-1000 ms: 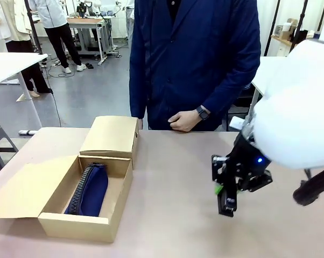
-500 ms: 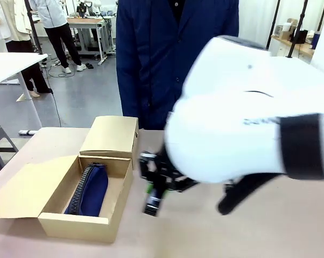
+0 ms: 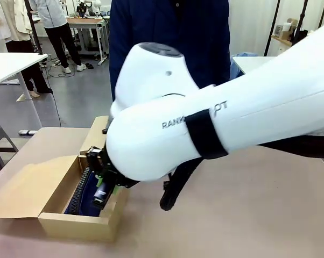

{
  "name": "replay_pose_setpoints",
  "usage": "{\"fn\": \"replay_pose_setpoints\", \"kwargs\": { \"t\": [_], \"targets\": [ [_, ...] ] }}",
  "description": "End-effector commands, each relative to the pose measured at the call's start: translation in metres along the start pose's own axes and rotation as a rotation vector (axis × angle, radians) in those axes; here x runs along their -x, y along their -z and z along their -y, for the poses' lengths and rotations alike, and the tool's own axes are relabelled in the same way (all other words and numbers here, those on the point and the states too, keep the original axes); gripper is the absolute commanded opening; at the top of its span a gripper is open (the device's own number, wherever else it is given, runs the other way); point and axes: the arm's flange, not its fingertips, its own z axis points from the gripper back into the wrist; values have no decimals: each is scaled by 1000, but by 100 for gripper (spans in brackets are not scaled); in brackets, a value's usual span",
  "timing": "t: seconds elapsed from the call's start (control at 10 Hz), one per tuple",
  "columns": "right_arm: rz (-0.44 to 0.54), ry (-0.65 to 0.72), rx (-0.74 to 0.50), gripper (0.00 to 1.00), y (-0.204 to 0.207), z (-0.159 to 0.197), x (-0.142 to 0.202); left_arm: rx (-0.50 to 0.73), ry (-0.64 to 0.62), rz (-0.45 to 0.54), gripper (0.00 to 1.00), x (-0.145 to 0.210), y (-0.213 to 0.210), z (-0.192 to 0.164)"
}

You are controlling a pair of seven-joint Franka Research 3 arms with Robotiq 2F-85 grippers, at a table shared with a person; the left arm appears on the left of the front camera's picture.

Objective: Place items inside the box.
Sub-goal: Pick up a Pencil pouch or Stapler and place it inside the Mailer Box closest to the robot.

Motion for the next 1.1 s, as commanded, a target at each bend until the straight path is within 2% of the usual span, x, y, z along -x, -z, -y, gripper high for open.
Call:
{"fn": "replay_pose_setpoints", "kwargs": {
  "t": [0.0,0.1,0.3,0.7,0.9,1.0],
  "targets": [
    [26,7,4,37,23,-43,3,12,17,-2,100,2,0,2],
    [68,-36,3,37,37,-46,-4,12,17,-2,100,2,0,2],
    [44,-205,38,37,48,-39,-20,12,17,-2,100,2,0,2],
    [0,-192,49,37,54,-41,-27,12,17,-2,100,2,0,2],
    [-18,-155,61,94,54,-41,-29,12,17,-2,100,2,0,2],
    [-17,-149,67,100,54,-40,-30,12,17,-2,100,2,0,2]
  ]
}}
